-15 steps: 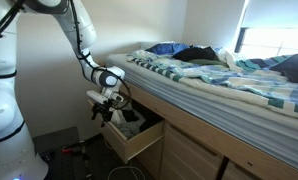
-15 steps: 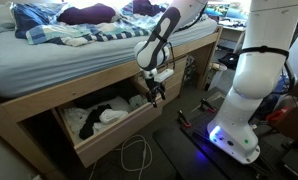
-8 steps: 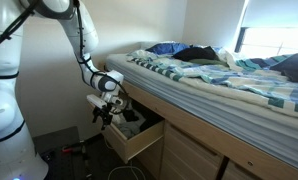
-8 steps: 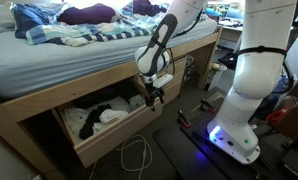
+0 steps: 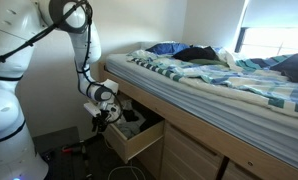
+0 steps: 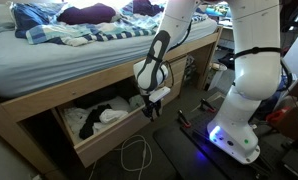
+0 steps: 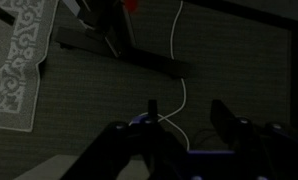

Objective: Close the top left drawer

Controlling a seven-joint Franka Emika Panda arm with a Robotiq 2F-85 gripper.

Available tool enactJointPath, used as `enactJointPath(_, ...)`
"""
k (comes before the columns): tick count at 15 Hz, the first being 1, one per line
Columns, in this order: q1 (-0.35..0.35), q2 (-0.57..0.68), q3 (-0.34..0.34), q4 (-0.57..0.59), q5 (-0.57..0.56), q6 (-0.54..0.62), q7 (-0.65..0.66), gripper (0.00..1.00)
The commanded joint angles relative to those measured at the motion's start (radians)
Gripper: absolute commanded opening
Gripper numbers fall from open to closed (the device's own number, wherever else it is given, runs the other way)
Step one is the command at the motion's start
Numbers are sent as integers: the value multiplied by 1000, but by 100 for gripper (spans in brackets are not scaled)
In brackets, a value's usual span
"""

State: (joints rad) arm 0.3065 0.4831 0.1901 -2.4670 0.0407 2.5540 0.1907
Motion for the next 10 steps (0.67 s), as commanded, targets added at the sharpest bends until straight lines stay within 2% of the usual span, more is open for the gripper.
enactJointPath(1, 63, 28, -38, 13, -38, 39, 99, 27)
enactJointPath(5, 140, 29, -93, 20, -83, 90, 225, 0)
enactJointPath(10, 232, 57, -166, 40, -110, 176, 376, 0)
